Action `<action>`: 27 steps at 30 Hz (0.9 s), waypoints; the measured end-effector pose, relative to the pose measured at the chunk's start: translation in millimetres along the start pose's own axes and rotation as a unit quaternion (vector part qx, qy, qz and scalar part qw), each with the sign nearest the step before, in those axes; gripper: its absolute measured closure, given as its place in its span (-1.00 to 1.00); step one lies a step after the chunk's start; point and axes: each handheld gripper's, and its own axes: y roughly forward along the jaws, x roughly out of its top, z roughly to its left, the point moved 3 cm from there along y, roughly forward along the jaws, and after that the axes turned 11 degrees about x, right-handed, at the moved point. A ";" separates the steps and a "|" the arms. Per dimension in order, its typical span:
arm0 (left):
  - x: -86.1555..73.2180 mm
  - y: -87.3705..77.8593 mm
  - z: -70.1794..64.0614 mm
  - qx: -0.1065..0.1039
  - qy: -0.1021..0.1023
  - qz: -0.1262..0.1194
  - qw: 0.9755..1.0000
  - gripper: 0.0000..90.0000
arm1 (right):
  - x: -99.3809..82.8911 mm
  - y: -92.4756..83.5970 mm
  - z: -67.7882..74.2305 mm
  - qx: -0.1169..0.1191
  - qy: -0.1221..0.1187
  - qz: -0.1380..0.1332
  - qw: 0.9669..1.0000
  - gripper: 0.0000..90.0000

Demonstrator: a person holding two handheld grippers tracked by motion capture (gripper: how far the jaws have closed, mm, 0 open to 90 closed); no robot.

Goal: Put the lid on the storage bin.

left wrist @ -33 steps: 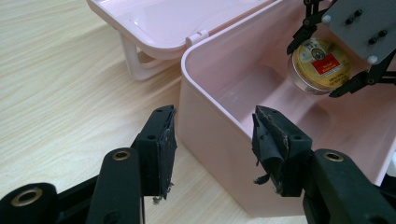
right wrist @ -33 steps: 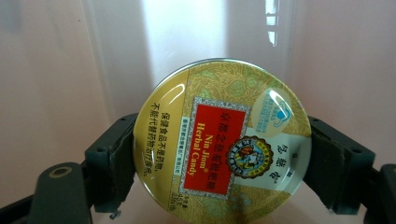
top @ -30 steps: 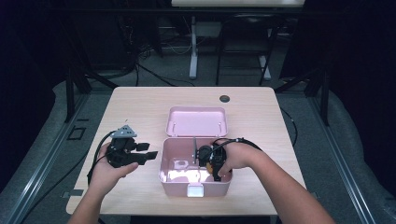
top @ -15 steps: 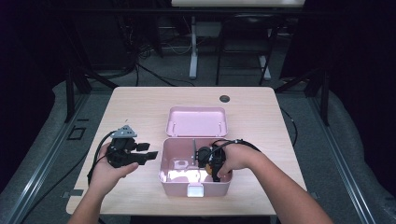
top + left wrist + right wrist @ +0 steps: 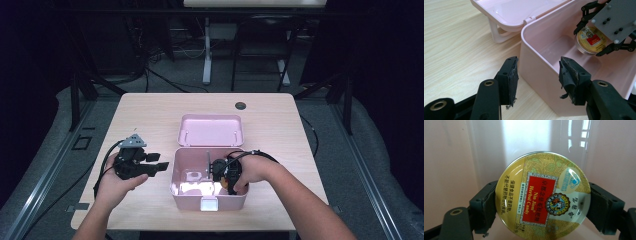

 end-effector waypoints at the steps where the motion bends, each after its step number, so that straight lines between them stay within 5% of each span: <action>1: 0.0 0.2 -0.1 0.001 0.000 0.000 1.000 0.09 | 0.1 0.3 -0.1 0.001 -0.001 0.000 1.000 -0.56; 27: -0.2 1.1 -0.4 0.000 0.001 0.001 1.000 0.09 | 0.7 7.1 -1.5 0.004 -0.003 0.005 1.000 -0.56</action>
